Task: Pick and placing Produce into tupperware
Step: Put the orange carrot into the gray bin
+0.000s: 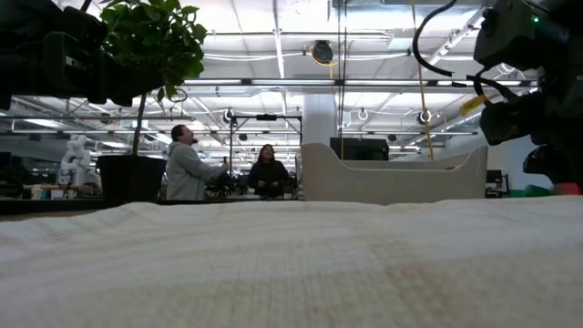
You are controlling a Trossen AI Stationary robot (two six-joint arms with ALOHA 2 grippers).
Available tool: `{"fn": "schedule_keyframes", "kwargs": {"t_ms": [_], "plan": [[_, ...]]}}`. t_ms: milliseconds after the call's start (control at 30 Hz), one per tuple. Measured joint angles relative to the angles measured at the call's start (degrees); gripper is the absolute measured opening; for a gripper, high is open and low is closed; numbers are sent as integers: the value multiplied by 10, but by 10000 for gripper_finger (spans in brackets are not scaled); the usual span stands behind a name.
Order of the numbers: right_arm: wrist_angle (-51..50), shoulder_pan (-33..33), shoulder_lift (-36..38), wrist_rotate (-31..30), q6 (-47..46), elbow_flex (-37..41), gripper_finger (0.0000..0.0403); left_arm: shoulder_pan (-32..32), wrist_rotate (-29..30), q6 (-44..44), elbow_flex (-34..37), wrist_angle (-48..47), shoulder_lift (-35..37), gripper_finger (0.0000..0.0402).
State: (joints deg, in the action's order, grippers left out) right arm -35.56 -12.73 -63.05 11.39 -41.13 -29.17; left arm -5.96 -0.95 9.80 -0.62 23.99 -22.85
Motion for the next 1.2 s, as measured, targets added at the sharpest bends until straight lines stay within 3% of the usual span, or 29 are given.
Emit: {"fn": "schedule_keyframes", "kwargs": {"t_ms": [933, 1200], "plan": [[-250, 19, 1, -11, 87, -251, 154, 0, 0, 0, 0, 0, 0, 26], [-269, 19, 1, -11, 108, -288, 155, 0, 0, 0, 0, 0, 0, 26]]}}
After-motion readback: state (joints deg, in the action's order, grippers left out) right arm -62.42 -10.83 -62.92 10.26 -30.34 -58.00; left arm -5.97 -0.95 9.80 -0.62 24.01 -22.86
